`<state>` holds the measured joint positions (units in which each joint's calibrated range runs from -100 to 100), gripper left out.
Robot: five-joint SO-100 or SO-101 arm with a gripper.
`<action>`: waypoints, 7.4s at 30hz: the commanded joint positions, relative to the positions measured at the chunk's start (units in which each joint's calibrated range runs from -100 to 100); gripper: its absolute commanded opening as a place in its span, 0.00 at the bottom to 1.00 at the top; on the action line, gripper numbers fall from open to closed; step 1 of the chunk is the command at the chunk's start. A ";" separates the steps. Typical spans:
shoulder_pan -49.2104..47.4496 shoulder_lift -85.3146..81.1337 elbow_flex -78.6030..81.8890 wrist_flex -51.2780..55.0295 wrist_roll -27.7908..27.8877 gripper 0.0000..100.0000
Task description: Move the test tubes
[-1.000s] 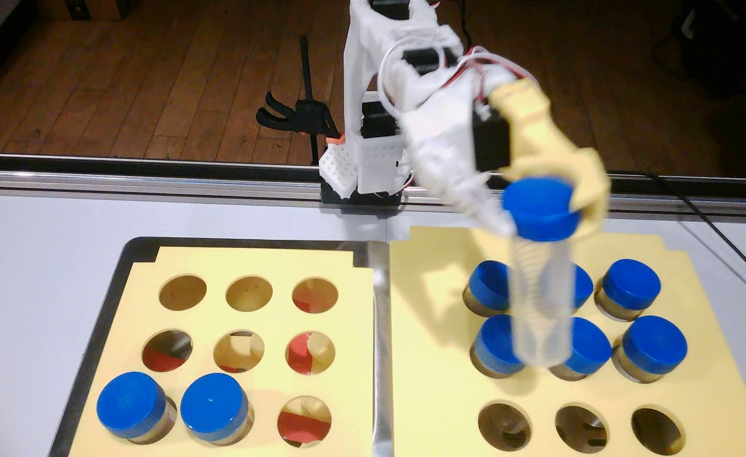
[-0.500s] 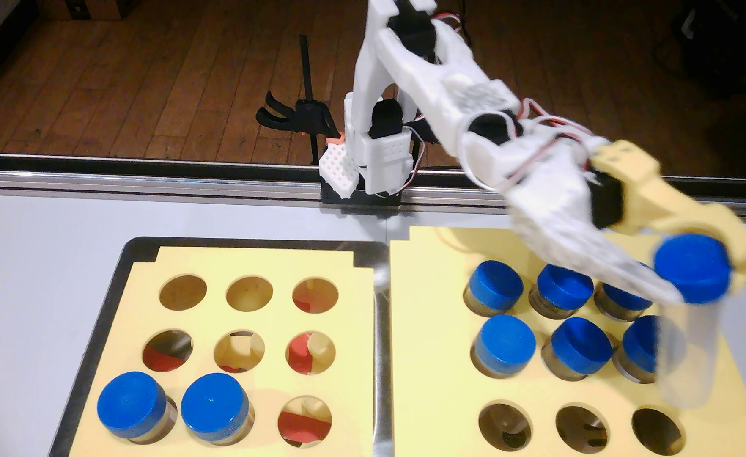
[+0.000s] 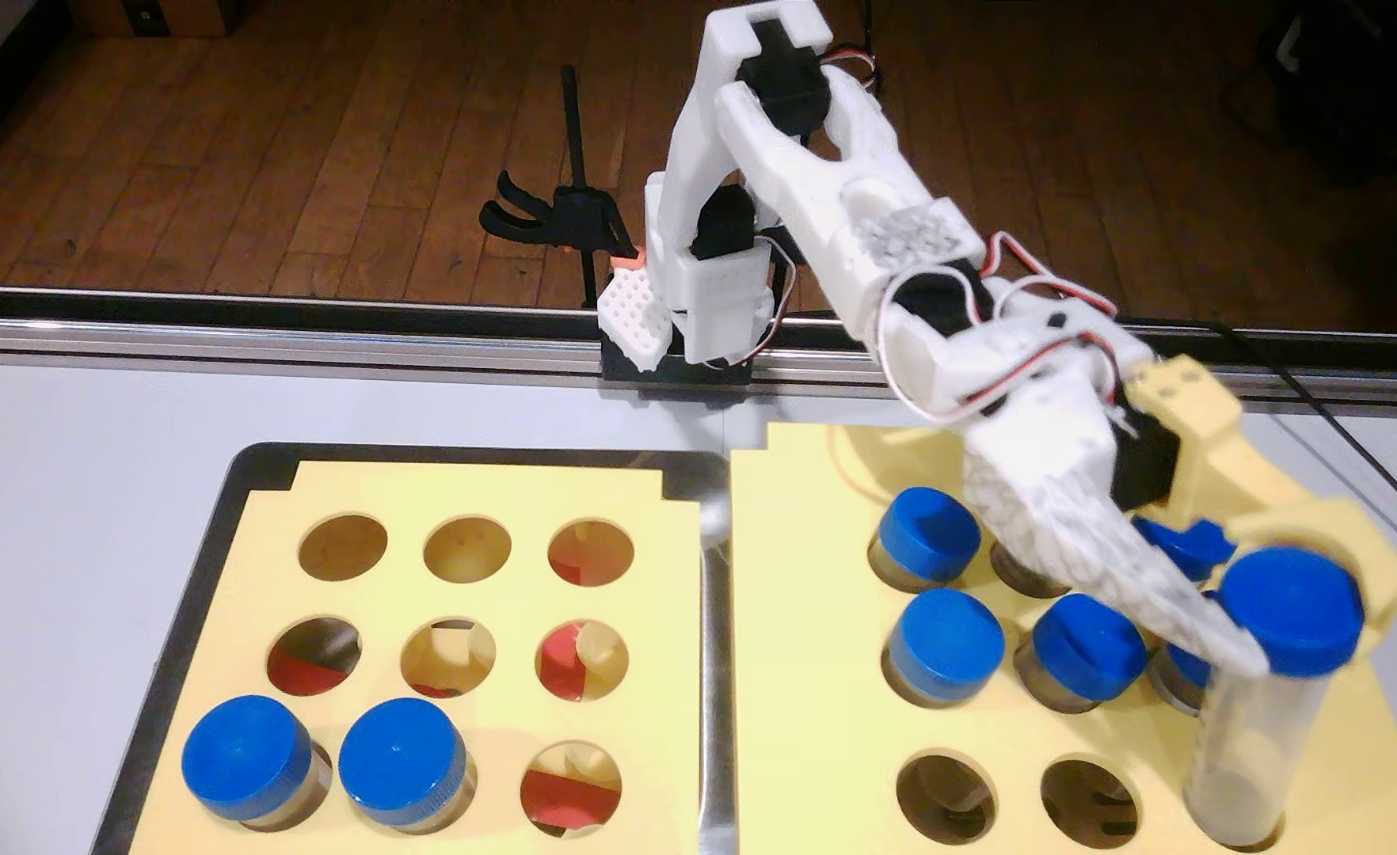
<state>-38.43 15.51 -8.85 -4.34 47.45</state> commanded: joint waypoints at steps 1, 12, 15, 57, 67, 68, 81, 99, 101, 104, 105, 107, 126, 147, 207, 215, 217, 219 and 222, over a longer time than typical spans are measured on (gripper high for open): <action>-0.59 -0.18 -2.27 8.44 0.30 0.12; 1.04 4.68 -6.90 11.14 -0.17 0.12; 2.01 4.60 -6.90 11.14 -0.17 0.20; 37.58 -39.78 43.49 11.04 1.93 0.33; 37.50 -26.06 34.23 10.75 1.93 0.33; 37.50 -24.93 33.41 10.75 1.93 0.33; 37.43 -11.12 19.25 10.65 1.93 0.33; 37.43 -4.52 12.26 10.75 1.56 0.13; 37.35 -4.61 12.17 10.75 1.56 0.07; 36.83 -4.87 10.71 10.94 1.51 0.06; 36.69 -5.48 8.90 11.14 1.46 0.06; 36.69 -5.74 6.63 14.03 1.19 0.06; 23.50 -30.84 -1.00 23.97 0.93 0.06; 6.16 -9.65 3.90 10.94 1.40 0.06; 45.50 -3.83 5.36 13.74 1.19 0.34; 43.50 3.38 0.91 13.74 1.04 0.29; 43.28 3.55 0.91 13.74 0.98 0.24; 42.84 3.12 0.91 13.74 0.98 0.18; 42.84 2.60 0.82 13.74 0.98 0.14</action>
<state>4.87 19.41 -5.39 10.02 48.72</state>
